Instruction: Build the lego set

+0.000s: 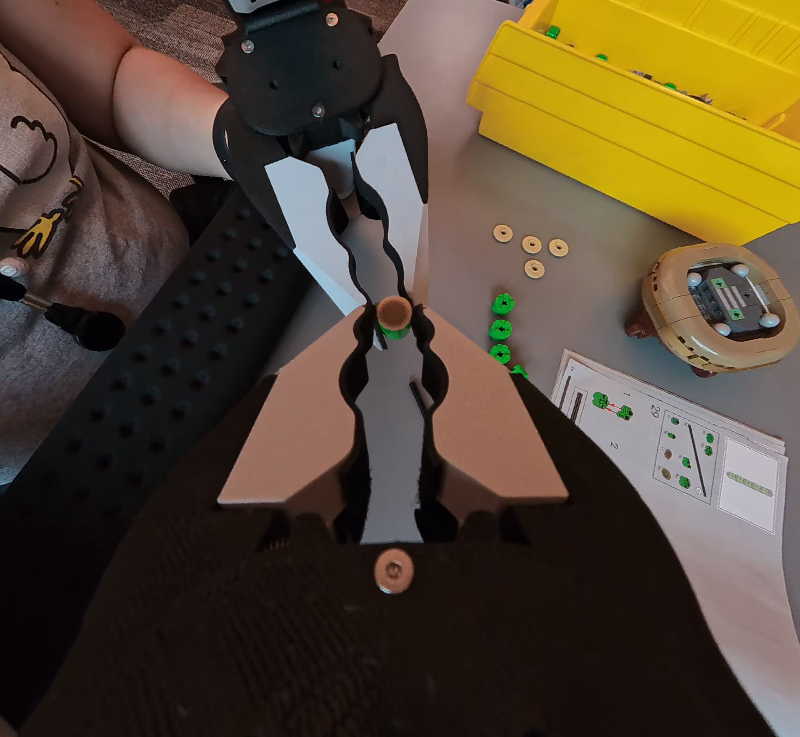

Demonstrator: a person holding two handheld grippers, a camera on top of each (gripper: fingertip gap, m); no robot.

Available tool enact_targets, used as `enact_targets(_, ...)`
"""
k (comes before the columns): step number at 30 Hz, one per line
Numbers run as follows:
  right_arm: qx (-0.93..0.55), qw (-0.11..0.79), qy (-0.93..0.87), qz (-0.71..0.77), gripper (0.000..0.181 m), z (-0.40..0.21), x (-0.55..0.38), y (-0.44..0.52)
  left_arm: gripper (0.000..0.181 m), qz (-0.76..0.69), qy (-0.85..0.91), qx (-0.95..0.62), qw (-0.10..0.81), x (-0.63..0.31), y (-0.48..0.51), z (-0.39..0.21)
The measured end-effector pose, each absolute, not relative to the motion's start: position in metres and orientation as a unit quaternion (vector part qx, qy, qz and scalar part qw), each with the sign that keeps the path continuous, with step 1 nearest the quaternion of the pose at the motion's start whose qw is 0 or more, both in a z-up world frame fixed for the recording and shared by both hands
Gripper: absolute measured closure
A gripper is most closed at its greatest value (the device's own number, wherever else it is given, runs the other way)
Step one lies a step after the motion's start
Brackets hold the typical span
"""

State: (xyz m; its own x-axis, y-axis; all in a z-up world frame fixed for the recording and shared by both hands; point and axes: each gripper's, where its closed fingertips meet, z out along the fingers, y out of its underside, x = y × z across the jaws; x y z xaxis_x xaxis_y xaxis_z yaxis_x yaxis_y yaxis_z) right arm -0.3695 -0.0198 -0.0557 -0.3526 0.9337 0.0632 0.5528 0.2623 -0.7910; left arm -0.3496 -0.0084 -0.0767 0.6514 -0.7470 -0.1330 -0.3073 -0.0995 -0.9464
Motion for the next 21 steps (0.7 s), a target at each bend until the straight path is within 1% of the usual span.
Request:
enact_targets(9,-0.5,0.275,-0.741,0.355,0.159,-0.056,-0.371,-0.019,0.167,-0.208,0.361,-0.707,0.571,-0.351,-0.009,-0.071)
enact_targets(11,-0.5,0.276,-0.739,0.357,0.156,-0.055,-0.372,-0.019,0.167,-0.214,0.359,-0.707,0.571,-0.351,-0.01,-0.07)
enact_targets(13,-0.497,0.272,-0.736,0.371,0.15,-0.052,-0.371,-0.022,0.167,-0.217,0.355,-0.706,0.573,-0.352,-0.009,-0.068)
enact_targets(17,-0.503,0.258,-0.69,0.452,0.132,-0.031,-0.37,-0.025,0.167,-0.227,0.347,-0.705,0.576,-0.354,-0.009,-0.066)
enact_targets(20,-0.552,0.227,-0.607,0.524,0.118,-0.017,-0.369,-0.01,0.167,-0.227,0.342,-0.704,0.58,-0.355,-0.009,-0.063)
enact_targets(21,-0.576,0.209,-0.566,0.551,0.111,-0.013,-0.369,-0.001,0.167,-0.225,0.34,-0.703,0.582,-0.356,-0.008,-0.062)
